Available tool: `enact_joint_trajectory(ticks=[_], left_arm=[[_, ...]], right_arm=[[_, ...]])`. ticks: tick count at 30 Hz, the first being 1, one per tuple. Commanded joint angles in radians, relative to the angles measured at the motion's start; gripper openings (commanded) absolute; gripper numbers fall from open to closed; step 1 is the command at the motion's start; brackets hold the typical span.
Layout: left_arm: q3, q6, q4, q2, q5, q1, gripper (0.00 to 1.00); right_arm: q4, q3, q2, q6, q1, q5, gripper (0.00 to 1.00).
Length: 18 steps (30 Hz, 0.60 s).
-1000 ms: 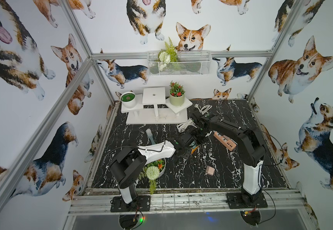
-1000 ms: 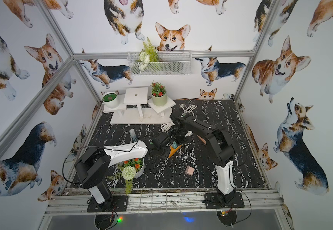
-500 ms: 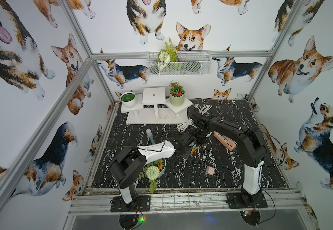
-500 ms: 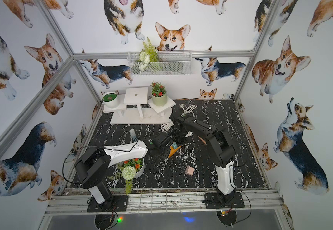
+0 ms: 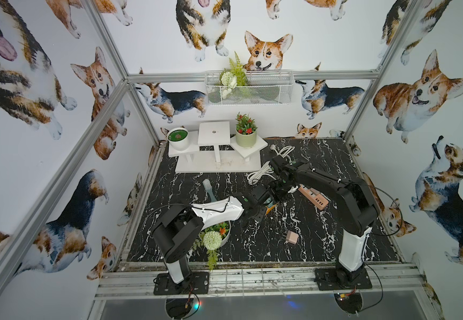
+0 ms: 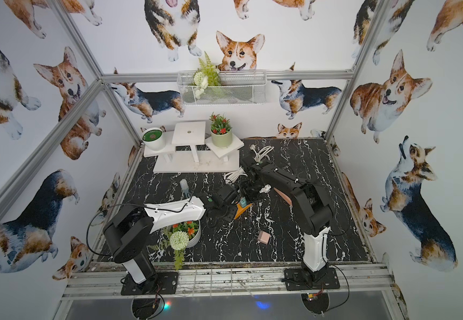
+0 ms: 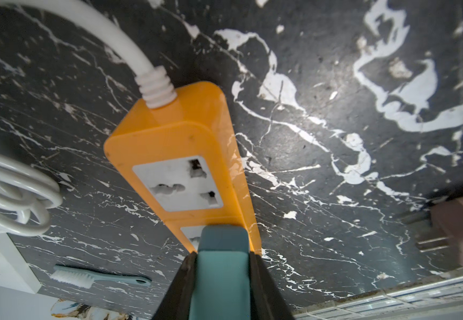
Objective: Pull the plug off the socket
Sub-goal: Remove the plug from the socket.
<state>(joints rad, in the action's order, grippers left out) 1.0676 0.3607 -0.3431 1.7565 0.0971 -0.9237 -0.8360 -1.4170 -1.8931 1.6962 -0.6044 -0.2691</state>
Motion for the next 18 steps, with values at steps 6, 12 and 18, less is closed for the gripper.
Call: enact_joint_trajectory(ticks=[6, 12, 18], left_arm=[[-0.009, -0.028, -0.056, 0.033, -0.055, -0.009, 0.36], [-0.010, -0.033, -0.043, 0.033, -0.060, -0.013, 0.36], [0.023, -0.044, -0.039, 0.055, -0.081, -0.018, 0.36]], right_arm=[[0.177, 0.043, 0.022, 0.085, 0.051, -0.245, 0.00], [0.194, 0.071, 0.026, 0.081, 0.064, -0.276, 0.00], [0.263, 0.136, 0.055, 0.121, 0.070, -0.290, 0.00]])
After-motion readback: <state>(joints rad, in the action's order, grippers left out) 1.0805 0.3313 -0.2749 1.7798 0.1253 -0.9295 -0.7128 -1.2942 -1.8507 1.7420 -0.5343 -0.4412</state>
